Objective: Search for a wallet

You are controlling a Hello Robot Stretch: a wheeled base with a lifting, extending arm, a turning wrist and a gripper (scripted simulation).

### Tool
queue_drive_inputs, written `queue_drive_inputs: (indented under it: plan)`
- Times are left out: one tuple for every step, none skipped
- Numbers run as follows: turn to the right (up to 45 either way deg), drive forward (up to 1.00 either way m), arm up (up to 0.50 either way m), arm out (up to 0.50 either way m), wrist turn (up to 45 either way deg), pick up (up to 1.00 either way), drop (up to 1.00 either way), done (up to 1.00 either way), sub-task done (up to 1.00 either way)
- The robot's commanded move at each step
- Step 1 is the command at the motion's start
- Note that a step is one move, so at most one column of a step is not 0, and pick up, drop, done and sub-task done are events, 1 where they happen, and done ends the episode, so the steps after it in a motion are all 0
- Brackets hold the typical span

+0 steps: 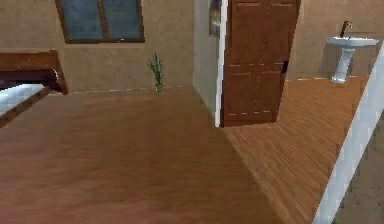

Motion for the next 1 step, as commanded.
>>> queue_drive_inputs:
  plan:
    - [3.0,0.00,0.00,0.00,0.0,0.00,0.00,0.00,0.00]
